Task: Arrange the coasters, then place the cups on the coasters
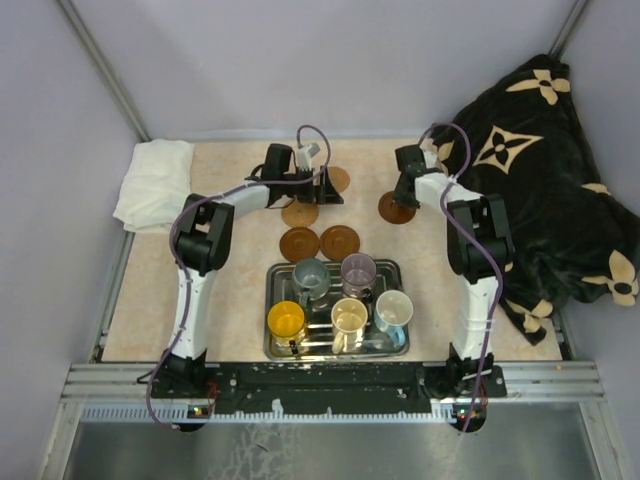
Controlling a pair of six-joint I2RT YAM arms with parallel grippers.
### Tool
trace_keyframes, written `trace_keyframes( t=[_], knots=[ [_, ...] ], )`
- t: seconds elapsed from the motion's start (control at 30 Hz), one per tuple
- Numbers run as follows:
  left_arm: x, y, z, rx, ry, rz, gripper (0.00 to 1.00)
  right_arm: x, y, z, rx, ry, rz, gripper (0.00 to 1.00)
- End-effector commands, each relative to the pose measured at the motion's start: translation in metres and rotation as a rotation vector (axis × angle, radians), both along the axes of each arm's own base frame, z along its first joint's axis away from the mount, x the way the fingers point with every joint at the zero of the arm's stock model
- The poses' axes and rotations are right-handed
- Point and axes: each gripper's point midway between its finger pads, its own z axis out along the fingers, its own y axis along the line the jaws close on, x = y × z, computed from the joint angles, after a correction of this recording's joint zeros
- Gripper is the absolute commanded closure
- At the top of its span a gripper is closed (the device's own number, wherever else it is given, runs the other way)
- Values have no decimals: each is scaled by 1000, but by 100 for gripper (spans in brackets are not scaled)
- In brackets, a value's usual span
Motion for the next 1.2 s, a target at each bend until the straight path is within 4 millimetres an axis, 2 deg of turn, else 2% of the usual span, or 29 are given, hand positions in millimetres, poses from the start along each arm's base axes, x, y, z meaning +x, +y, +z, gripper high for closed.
trace_keyframes(
  t=[0.0, 0.33, 0.63, 0.97, 1.17],
  knots=[
    [-29, 9, -31, 60, 123, -14, 1, -32, -45, -23, -142, 142, -63, 97],
    [-34, 10, -18, 43, 106, -17, 1, -15, -62, -18, -186, 127, -58, 97],
    [-34, 11, -19, 50, 106, -12, 1, 5, -53, -20, -166, 112, 9, 96],
    [-31, 12, -17, 54, 97, -4, 1, 10, -42, -33, -129, 128, 78, 94],
    [-27, 11, -17, 54, 92, 0, 1, 18, -37, -32, -121, 117, 107, 94]
  ],
)
